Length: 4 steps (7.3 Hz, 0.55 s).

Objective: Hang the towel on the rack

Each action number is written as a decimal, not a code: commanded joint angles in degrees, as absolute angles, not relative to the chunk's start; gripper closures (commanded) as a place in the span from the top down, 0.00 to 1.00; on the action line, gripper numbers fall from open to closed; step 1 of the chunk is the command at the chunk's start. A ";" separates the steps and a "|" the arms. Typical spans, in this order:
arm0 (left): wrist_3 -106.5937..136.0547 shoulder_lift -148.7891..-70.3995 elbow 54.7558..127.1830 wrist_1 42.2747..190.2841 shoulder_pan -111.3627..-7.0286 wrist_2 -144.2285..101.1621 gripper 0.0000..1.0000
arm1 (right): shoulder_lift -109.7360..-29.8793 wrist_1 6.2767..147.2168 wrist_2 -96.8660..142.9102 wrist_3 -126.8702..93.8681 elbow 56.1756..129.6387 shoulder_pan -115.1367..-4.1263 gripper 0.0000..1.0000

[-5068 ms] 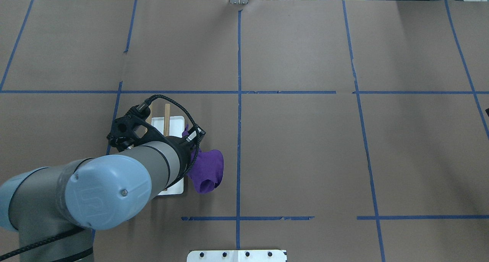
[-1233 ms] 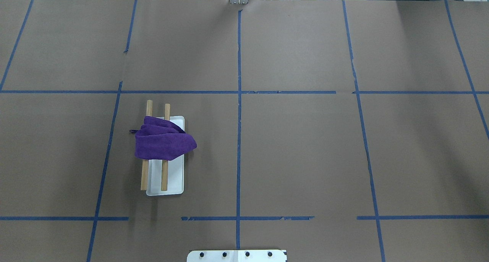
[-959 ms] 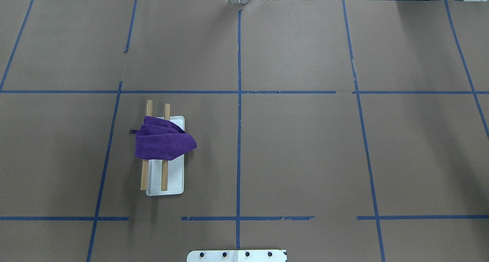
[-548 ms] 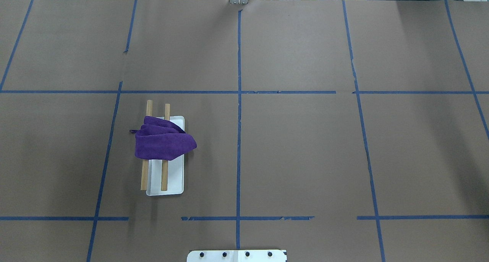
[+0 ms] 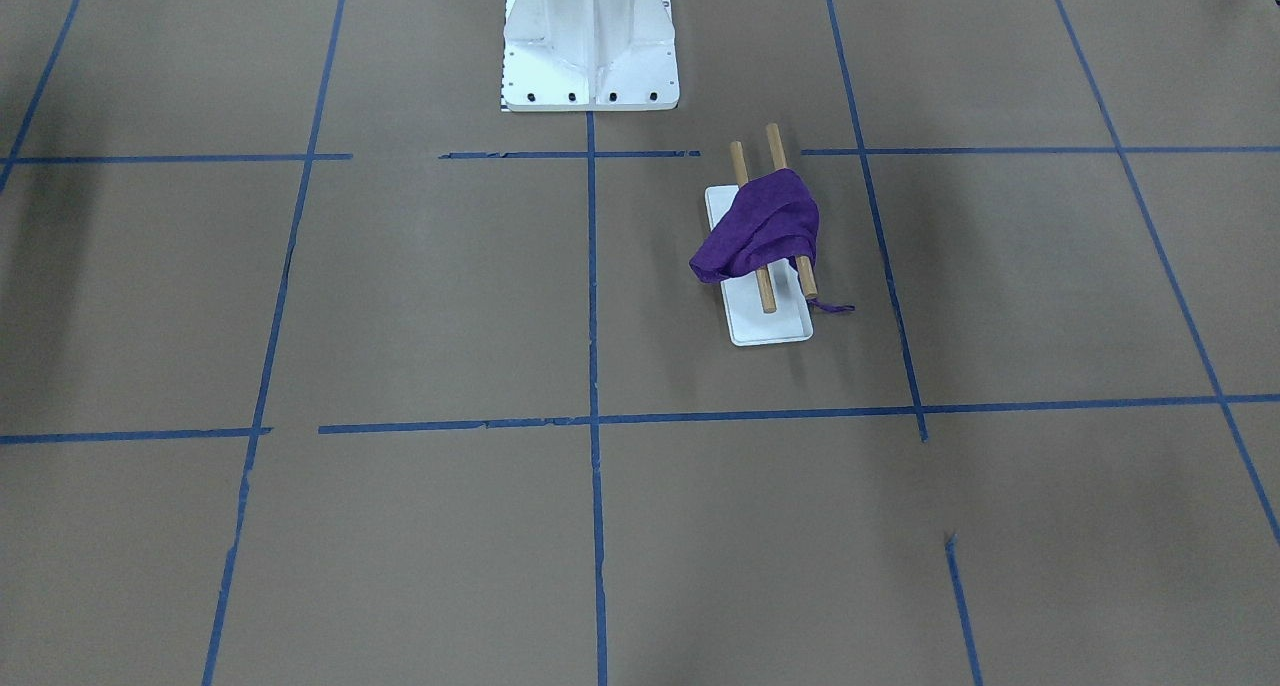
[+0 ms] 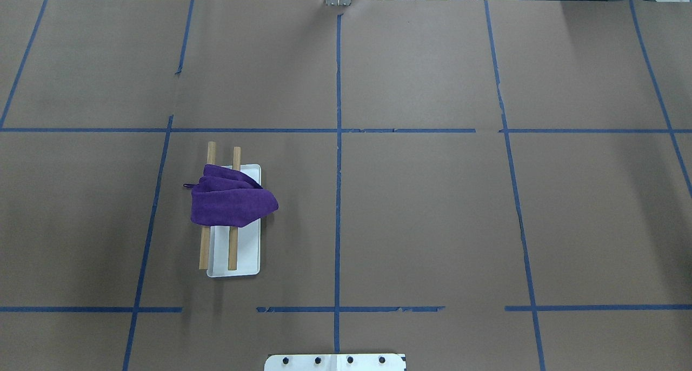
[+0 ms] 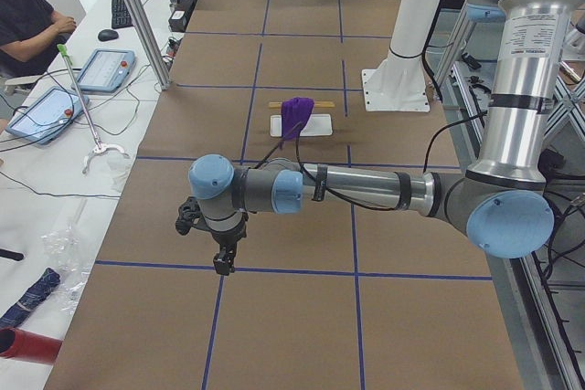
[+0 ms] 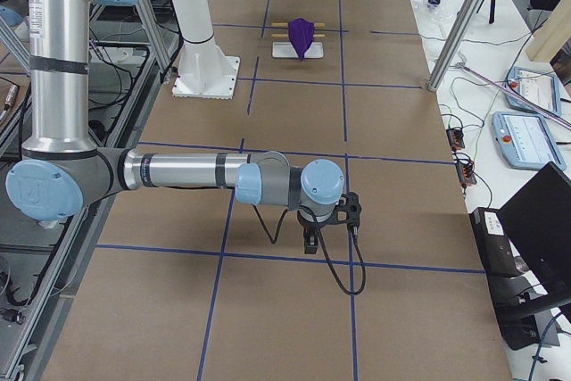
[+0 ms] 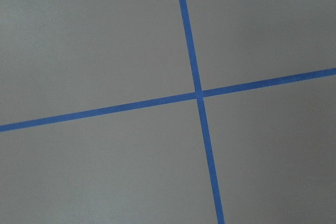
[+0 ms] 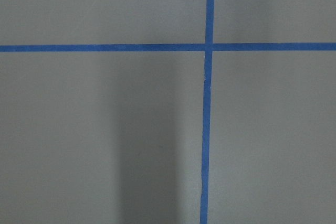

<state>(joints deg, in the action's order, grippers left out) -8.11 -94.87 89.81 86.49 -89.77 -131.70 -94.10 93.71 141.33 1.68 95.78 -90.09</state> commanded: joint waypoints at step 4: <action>-6.94 -94.48 90.79 86.48 -90.00 -131.48 1.00 | -91.67 92.91 137.47 -5.27 95.71 -90.53 1.00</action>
